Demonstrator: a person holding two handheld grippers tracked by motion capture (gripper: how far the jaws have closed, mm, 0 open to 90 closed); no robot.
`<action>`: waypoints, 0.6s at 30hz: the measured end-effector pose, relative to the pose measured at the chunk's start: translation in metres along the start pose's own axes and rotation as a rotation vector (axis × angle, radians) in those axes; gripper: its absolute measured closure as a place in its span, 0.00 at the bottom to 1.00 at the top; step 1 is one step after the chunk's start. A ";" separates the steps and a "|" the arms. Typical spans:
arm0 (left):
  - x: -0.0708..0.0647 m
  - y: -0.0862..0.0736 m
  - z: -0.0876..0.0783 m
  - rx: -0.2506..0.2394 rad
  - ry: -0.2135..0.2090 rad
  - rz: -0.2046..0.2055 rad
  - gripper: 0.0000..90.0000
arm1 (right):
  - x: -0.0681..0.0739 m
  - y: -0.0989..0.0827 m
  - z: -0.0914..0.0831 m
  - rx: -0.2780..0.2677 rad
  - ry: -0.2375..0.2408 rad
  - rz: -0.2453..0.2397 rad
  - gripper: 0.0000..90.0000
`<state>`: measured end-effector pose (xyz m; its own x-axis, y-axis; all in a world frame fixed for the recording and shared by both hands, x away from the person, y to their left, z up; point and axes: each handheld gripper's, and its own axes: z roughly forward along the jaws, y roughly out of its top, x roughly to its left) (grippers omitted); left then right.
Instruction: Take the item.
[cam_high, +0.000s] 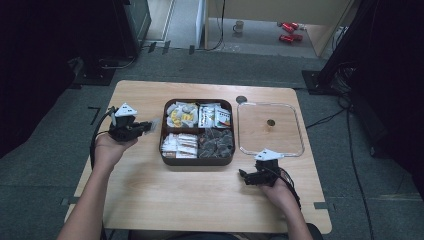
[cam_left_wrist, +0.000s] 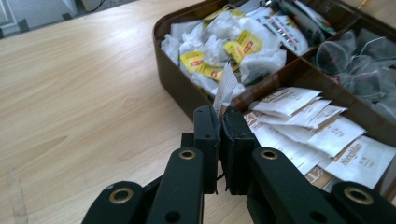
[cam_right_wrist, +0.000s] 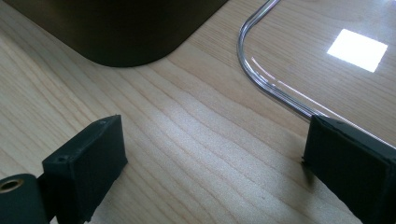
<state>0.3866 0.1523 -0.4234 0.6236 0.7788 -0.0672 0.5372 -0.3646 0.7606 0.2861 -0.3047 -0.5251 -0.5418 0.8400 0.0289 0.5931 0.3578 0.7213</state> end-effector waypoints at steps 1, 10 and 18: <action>0.001 -0.002 0.000 0.001 -0.001 -0.005 0.97 | 0.000 0.000 0.000 0.000 0.000 0.000 0.06; 0.010 -0.018 0.010 0.024 0.017 -0.044 0.97 | 0.000 0.000 0.000 0.000 0.000 0.000 0.06; 0.017 -0.030 0.025 0.063 0.028 -0.076 0.97 | 0.000 0.000 0.000 0.000 0.000 0.001 0.06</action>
<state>0.3959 0.1638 -0.4632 0.5642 0.8191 -0.1041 0.6173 -0.3348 0.7120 0.2861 -0.3046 -0.5251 -0.5412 0.8404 0.0292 0.5934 0.3571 0.7213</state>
